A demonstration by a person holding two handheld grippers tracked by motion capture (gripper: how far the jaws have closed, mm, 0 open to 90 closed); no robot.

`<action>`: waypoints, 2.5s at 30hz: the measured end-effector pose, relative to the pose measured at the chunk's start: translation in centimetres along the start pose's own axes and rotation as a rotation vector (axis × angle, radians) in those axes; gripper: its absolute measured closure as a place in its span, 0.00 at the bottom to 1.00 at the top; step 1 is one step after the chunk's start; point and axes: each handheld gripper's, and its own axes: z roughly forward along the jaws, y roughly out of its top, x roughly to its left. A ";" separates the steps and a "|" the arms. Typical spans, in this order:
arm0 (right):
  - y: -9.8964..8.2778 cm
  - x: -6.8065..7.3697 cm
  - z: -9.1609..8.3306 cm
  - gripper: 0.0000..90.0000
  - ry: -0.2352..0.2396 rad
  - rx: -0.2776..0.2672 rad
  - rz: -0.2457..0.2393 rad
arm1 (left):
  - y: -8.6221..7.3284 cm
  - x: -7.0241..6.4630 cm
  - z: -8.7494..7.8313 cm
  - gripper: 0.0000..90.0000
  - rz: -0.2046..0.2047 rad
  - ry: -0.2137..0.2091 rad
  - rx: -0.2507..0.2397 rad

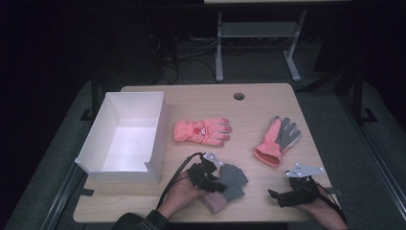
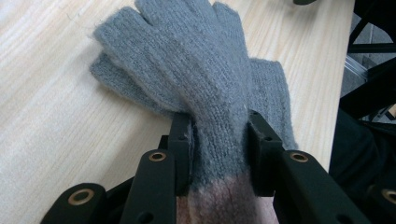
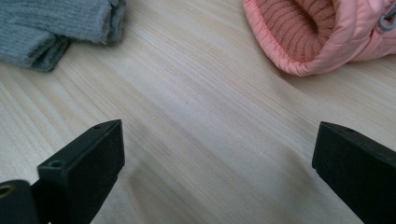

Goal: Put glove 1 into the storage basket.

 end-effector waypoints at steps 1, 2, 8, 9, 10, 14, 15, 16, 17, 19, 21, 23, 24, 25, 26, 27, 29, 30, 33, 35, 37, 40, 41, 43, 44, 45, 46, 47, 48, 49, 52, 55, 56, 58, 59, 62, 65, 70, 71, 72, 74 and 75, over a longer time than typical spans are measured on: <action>0.0 0.0 0.0 0.02 0.000 0.001 0.000 | 0.1 -0.1 -0.1 0.75 0.002 -0.003 -0.002; 0.0 0.0 0.0 0.02 -0.001 0.001 0.000 | 0.2 -0.2 -0.2 0.75 0.006 -0.006 -0.003; -0.1 -0.1 0.0 0.02 -0.004 0.000 0.007 | 0.8 -0.4 -1.0 0.75 0.026 0.002 -0.007; -0.1 -0.2 0.0 0.02 -0.004 -0.001 0.000 | 0.8 -0.4 -1.2 0.76 0.024 0.003 -0.013; -0.2 -0.2 0.0 0.02 -0.005 0.001 0.009 | 1.0 -0.4 -1.5 0.76 0.024 0.007 -0.019; -0.3 -0.2 -0.1 0.02 -0.006 -0.003 0.013 | 1.3 -0.2 -2.3 0.76 0.026 0.032 -0.027; -0.3 -0.2 -0.1 0.02 -0.005 0.000 0.016 | 1.4 -0.1 -2.4 0.76 0.025 0.036 -0.026; -0.3 -0.2 0.0 0.02 -0.006 -0.001 0.016 | 1.5 -0.1 -2.6 0.76 0.024 0.035 -0.027; -0.3 -0.3 0.0 0.02 -0.007 -0.002 0.014 | 1.6 0.0 -2.8 0.76 0.028 0.032 -0.026; -0.2 -0.2 -0.1 0.02 -0.006 -0.002 0.017 | 1.7 0.0 -3.2 0.76 0.029 0.032 -0.029; -0.2 -0.2 -0.1 0.02 -0.004 -0.004 0.012 | 1.9 0.1 -3.6 0.76 0.033 0.037 -0.034; -0.2 -0.1 -0.1 0.02 -0.004 -0.004 0.012 | 2.1 0.2 -4.1 0.76 0.036 0.037 -0.038; -0.2 -0.1 -0.1 0.02 -0.002 -0.006 0.012 | 2.3 0.3 -4.3 0.76 0.037 0.029 -0.041; -0.2 -0.1 -0.1 0.02 0.000 -0.007 0.013 | 2.4 0.3 -4.5 0.76 0.038 0.024 -0.046; -0.2 -0.1 -0.2 0.02 0.003 -0.009 0.012 | 2.5 0.4 -4.7 0.76 0.041 0.019 -0.050; -0.2 -0.2 -0.2 0.02 0.004 -0.007 0.015 | 2.6 0.4 -4.9 0.76 0.039 0.018 -0.053; -0.3 -0.2 -0.2 0.02 0.001 -0.010 0.017 | 2.7 0.4 -5.4 0.76 0.038 0.019 -0.058; -0.3 -0.2 -0.3 0.02 -0.003 -0.013 0.023 | 2.7 0.4 -5.6 0.76 0.038 0.023 -0.060; -0.3 -0.1 -0.4 0.02 -0.001 -0.013 0.028 | 2.8 0.4 -6.5 0.76 0.032 0.035 -0.074; -0.3 -0.1 -0.4 0.02 -0.001 -0.009 0.032 | 2.8 0.5 -7.3 0.76 0.028 0.035 -0.087; -0.3 -0.1 -0.4 0.02 -0.001 -0.006 0.025 | 2.9 0.6 -8.0 0.76 0.019 0.040 -0.105; -0.2 -0.1 -0.3 0.02 0.003 -0.010 0.025 | 3.0 1.0 -8.9 0.76 0.003 0.030 -0.130; -0.2 -0.2 -0.3 0.02 0.002 -0.010 0.020 | 3.0 1.1 -9.1 0.76 -0.002 0.039 -0.132; -0.2 -0.1 -0.3 0.02 0.006 -0.011 0.017 | 2.9 1.4 -9.5 0.76 -0.009 0.042 -0.146; -0.2 -0.1 -0.3 0.02 0.007 -0.007 0.021 | 2.9 1.4 -9.6 0.76 -0.011 0.049 -0.140; -0.2 -0.1 -0.2 0.02 0.008 -0.006 0.019 | 2.9 1.4 -9.8 0.76 -0.014 0.054 -0.140; -0.2 -0.1 -0.2 0.02 0.009 -0.006 0.019 | 3.0 1.4 -10.0 0.76 -0.015 0.058 -0.144; -0.2 -0.1 -0.3 0.02 0.010 -0.007 0.021 | 3.0 1.4 -10.2 0.76 -0.016 0.061 -0.151; -0.2 -0.1 -0.4 0.02 0.009 -0.008 0.019 | 3.1 1.4 -10.5 0.76 -0.012 0.066 -0.158; -0.2 -0.1 -0.5 0.02 0.012 -0.015 0.011 | 3.1 1.4 -10.9 0.76 -0.009 0.066 -0.164; -0.1 -0.4 -0.6 0.02 0.008 -0.021 0.025 | 3.3 1.4 -12.1 0.76 -0.013 0.083 -0.179; -0.1 -0.4 -0.4 0.02 0.012 -0.012 0.026 | 3.2 1.6 -13.5 0.76 -0.014 0.105 -0.189; -0.1 -0.5 -0.4 0.02 0.009 -0.010 0.021 | 3.2 1.7 -13.8 0.76 -0.015 0.110 -0.189; -0.1 -0.5 -0.4 0.02 0.009 -0.013 0.027 | 3.1 1.8 -14.6 0.76 -0.019 0.122 -0.196; -0.1 -0.6 -0.4 0.02 0.010 -0.010 0.035 | 3.0 1.9 -15.0 0.76 -0.020 0.126 -0.199; -0.1 -0.8 -0.4 0.02 0.010 -0.013 0.039 | 2.8 2.3 -16.0 0.76 -0.031 0.142 -0.209; -0.1 -0.8 -0.4 0.02 0.012 -0.014 0.039 | 2.6 2.7 -16.8 0.76 -0.038 0.156 -0.220; -0.1 -0.8 -0.4 0.02 0.017 -0.016 0.030 | 2.5 3.4 -18.4 0.76 -0.055 0.181 -0.227; -0.1 -0.8 -0.4 0.02 0.018 -0.017 0.029 | 2.5 3.6 -18.8 0.76 -0.058 0.189 -0.230; -0.1 -0.8 -0.4 0.02 0.019 -0.017 0.027 | 2.5 3.7 -19.1 0.76 -0.063 0.192 -0.237; -0.1 -0.8 -0.3 0.02 0.022 -0.016 0.026 | 2.5 3.9 -19.8 0.76 -0.066 0.204 -0.246; -0.1 -0.8 -0.3 0.02 0.023 -0.015 0.024 | 2.4 4.0 -20.1 0.76 -0.075 0.214 -0.254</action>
